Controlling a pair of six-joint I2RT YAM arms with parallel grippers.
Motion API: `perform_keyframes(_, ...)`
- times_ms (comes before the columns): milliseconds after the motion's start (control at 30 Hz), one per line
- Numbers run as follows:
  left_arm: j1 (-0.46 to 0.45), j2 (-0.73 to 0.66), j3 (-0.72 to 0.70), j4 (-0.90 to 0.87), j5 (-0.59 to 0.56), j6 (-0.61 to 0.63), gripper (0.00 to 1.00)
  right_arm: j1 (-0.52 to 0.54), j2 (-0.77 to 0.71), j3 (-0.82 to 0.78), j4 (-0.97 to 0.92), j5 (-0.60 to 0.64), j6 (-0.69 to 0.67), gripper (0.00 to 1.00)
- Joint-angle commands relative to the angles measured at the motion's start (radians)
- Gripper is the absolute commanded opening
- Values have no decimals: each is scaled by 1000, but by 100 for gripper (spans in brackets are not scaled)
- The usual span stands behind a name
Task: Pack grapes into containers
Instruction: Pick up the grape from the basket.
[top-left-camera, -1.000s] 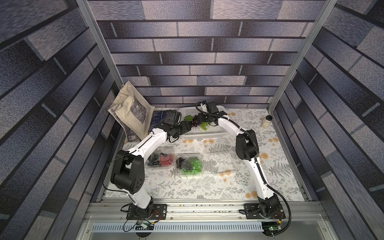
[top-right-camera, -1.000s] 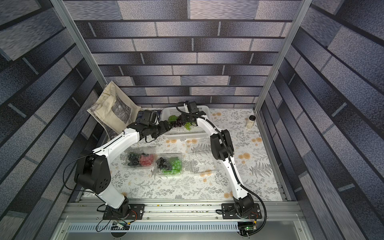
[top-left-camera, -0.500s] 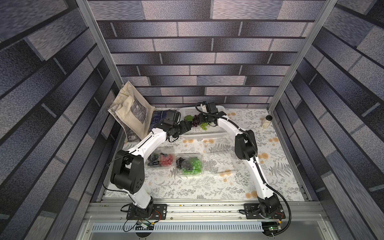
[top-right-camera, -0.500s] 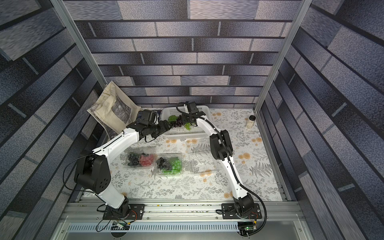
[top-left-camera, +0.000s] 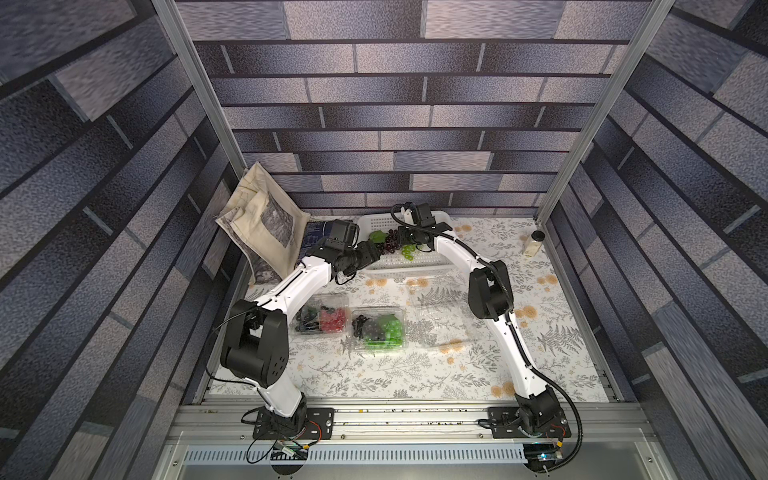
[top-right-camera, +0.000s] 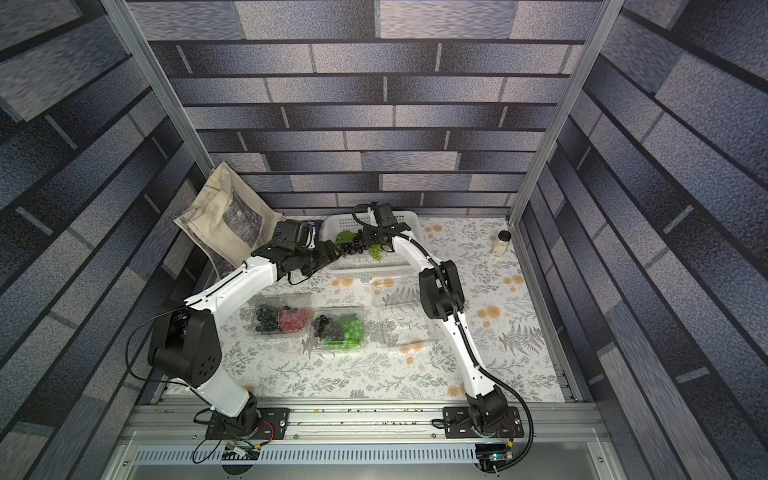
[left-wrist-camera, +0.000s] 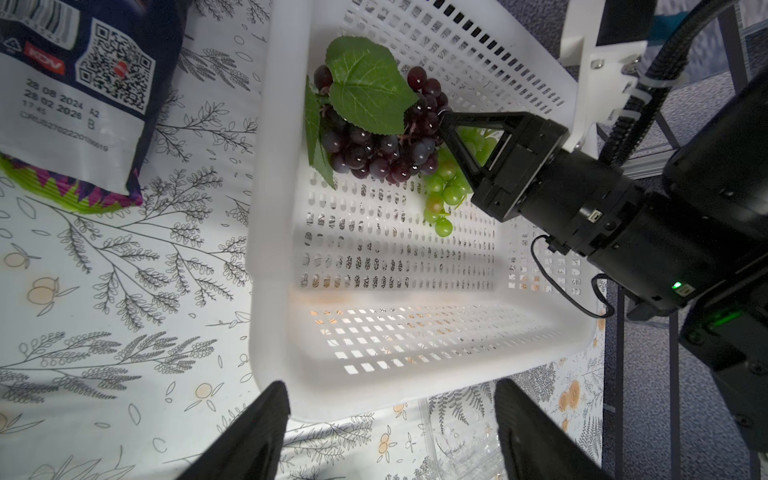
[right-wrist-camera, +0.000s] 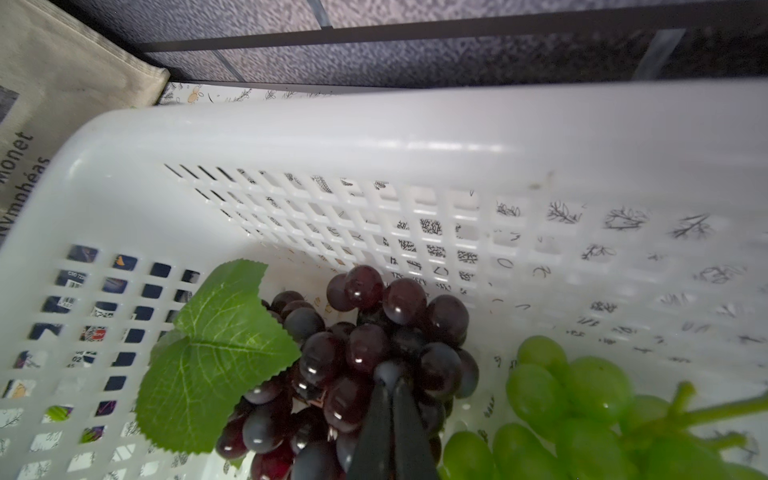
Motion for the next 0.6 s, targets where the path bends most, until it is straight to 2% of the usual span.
perform_keyframes(0, 5, -30, -13, 19, 17, 8, 80, -5, -71, -82, 22, -4, -2, 0)
perform_keyframes(267, -1, -77, -47, 34, 14, -3, 80, -2, -288, -277, 101, -17, -4, 0)
perform_keyframes(567, -25, -148, -88, 42, -3, -11, 80, -2, -453, -371, 105, -35, 7, 0)
